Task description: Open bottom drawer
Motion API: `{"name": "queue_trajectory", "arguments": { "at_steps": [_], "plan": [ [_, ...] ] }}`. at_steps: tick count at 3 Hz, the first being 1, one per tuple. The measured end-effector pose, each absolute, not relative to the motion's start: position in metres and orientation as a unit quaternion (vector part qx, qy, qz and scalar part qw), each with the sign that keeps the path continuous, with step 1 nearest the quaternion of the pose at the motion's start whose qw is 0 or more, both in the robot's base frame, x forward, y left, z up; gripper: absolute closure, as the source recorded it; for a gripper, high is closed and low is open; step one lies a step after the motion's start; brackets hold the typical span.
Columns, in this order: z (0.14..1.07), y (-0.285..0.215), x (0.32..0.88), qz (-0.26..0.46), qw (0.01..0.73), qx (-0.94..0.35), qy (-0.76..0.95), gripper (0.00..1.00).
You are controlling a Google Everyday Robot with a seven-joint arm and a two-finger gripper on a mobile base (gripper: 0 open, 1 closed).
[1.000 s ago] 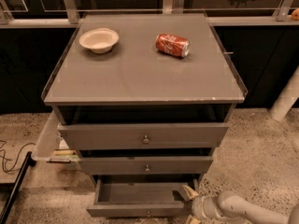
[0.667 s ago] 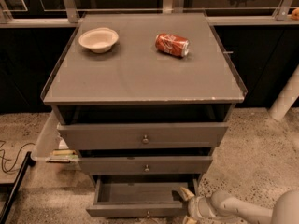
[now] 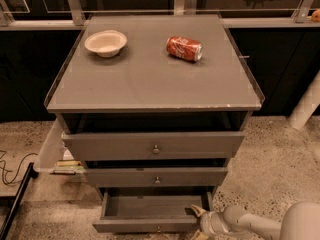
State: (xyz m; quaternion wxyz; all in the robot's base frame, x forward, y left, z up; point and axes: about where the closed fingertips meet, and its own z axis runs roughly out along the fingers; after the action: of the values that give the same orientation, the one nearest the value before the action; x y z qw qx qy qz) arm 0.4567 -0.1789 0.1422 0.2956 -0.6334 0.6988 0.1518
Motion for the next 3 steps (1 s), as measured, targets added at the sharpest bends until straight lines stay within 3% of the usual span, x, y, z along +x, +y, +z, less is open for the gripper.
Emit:
{"name": "queue_trajectory", "arguments": {
  "at_steps": [3],
  "plan": [
    [0.149, -0.183, 0.44, 0.151, 0.301, -0.632, 0.698, 0.89]
  ]
}}
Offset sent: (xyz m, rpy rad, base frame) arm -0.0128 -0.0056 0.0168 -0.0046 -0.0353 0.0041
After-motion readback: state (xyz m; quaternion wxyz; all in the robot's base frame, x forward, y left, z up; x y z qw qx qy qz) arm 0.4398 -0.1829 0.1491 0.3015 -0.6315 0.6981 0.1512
